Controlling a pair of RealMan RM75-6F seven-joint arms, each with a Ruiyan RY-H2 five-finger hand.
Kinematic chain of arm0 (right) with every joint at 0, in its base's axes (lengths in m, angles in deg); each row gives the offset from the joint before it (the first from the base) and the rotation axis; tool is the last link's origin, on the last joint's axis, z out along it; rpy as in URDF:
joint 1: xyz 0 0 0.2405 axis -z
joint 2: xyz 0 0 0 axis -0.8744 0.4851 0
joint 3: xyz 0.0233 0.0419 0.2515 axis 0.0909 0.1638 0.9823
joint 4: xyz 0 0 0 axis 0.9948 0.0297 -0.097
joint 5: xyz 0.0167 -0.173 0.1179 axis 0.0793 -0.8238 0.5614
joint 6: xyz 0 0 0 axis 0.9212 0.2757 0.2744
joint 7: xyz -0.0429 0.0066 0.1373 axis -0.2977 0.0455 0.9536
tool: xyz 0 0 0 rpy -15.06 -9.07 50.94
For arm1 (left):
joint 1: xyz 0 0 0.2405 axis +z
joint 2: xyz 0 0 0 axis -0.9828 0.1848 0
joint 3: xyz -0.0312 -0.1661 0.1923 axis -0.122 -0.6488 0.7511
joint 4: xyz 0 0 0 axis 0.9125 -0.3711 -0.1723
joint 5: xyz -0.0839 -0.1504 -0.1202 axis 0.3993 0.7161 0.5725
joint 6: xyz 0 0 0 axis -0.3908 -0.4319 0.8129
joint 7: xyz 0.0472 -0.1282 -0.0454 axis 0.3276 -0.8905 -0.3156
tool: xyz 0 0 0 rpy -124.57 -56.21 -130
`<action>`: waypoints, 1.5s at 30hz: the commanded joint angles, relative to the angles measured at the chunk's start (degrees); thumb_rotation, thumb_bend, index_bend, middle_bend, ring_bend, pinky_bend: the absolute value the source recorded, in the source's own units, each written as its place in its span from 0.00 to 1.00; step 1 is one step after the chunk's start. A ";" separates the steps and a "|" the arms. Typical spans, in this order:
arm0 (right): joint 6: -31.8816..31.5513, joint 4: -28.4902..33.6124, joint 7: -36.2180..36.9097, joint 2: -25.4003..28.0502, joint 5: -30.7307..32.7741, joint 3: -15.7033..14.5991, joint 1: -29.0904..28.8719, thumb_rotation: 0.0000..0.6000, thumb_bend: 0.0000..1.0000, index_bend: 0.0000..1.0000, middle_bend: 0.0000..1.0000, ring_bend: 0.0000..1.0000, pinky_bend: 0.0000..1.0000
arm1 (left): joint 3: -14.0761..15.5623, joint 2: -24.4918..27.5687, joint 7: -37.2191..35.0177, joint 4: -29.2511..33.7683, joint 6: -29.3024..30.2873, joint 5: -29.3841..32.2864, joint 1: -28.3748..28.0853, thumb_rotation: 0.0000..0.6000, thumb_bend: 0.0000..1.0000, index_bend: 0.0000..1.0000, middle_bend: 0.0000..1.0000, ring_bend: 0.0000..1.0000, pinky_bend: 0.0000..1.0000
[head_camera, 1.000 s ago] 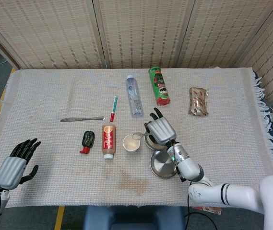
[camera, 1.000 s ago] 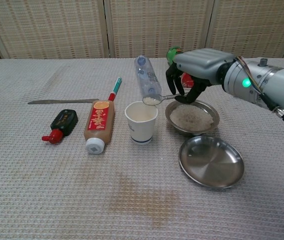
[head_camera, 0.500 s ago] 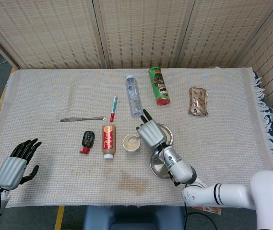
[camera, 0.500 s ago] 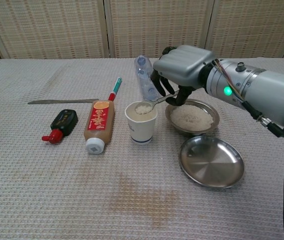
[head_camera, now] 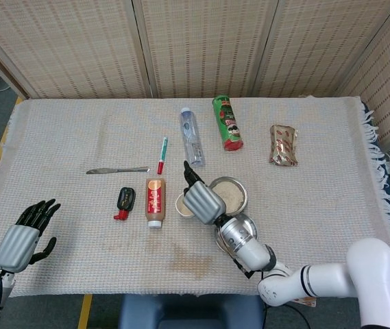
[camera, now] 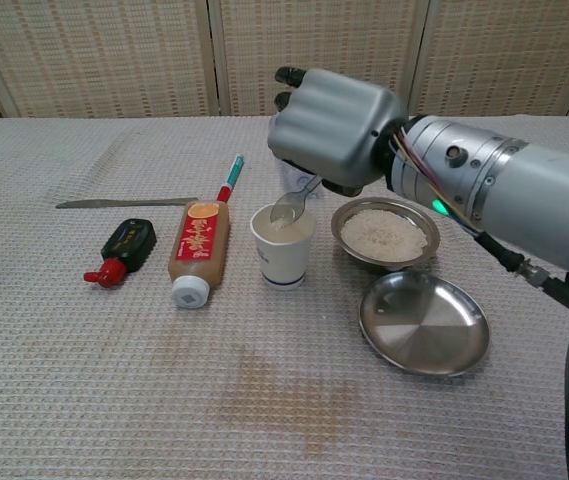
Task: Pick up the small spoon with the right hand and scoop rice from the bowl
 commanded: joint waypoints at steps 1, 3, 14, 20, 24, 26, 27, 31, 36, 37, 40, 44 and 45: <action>-0.93 -0.10 -8.00 -0.56 -2.77 -2.41 -1.98 1.00 0.38 0.93 0.57 0.14 0.04 | 0.01 0.07 -0.17 0.03 -0.01 0.02 0.02 1.00 0.45 0.00 0.00 0.00 0.11; -1.11 -0.67 -11.07 -0.87 -4.05 -3.25 -2.51 1.00 0.38 0.93 0.57 0.14 0.04 | 0.01 0.13 -0.28 0.01 -0.03 0.03 0.00 1.00 0.45 0.00 0.00 0.00 0.11; -2.20 -0.14 -16.01 -0.58 -5.86 -4.37 -2.05 1.00 0.38 0.92 0.57 0.14 0.04 | 0.18 0.26 -0.51 0.06 0.39 -0.48 0.10 1.00 0.45 0.00 0.00 0.00 0.12; -6.57 3.15 -8.56 0.66 -4.74 -1.56 1.66 1.00 0.38 0.91 0.57 0.14 0.04 | 0.18 0.31 -0.47 0.13 0.71 -0.57 0.24 1.00 0.45 0.00 0.00 0.00 0.12; -9.67 7.61 8.30 1.42 0.72 2.85 7.63 1.00 0.38 0.91 0.57 0.14 0.04 | 0.25 0.34 -0.52 0.15 0.81 -0.70 0.29 1.00 0.45 0.00 0.00 0.00 0.12; -7.94 10.55 19.30 3.47 3.84 4.84 10.41 1.00 0.38 0.91 0.57 0.14 0.04 | 0.30 0.33 -0.47 0.20 0.72 -0.74 0.26 1.00 0.45 0.00 0.00 0.00 0.12; -6.31 11.32 23.88 4.77 3.94 4.95 11.29 1.00 0.38 0.91 0.57 0.14 0.04 | 0.33 0.34 -0.45 0.26 0.67 -0.77 0.25 1.00 0.45 0.00 0.00 0.00 0.12; -0.79 11.12 45.08 9.07 -1.04 1.91 16.69 1.00 0.38 0.89 0.57 0.14 0.04 | 0.25 0.46 -0.39 0.47 0.96 -0.72 0.39 1.00 0.45 0.00 0.00 0.00 0.12; -0.39 3.10 60.43 8.03 -10.81 -3.42 21.56 1.00 0.38 0.88 0.57 0.14 0.04 | 0.33 0.34 -0.02 0.53 0.53 -0.56 0.35 1.00 0.45 0.00 0.00 0.00 0.12; -0.23 1.57 62.17 7.61 -11.85 -3.83 22.02 1.00 0.38 0.87 0.57 0.14 0.04 | 0.36 0.31 0.10 0.60 0.32 -0.47 0.31 1.00 0.45 0.00 0.00 0.00 0.12; 0.13 -1.69 63.76 6.63 -13.38 -4.35 22.71 1.00 0.38 0.87 0.57 0.14 0.04 | 0.39 0.29 0.26 0.73 -0.04 -0.33 0.22 1.00 0.45 0.00 0.00 0.00 0.12; 2.00 -3.73 63.99 5.69 -13.22 -5.09 23.35 1.00 0.38 0.87 0.57 0.14 0.04 | 0.41 0.30 0.29 0.70 -0.14 -0.37 0.17 1.00 0.45 0.00 0.00 0.00 0.12; 2.61 -4.20 63.87 5.42 -13.07 -5.37 23.48 1.00 0.38 0.87 0.57 0.14 0.04 | 0.41 0.31 0.25 0.66 -0.15 -0.37 0.16 1.00 0.45 0.00 0.00 0.00 0.12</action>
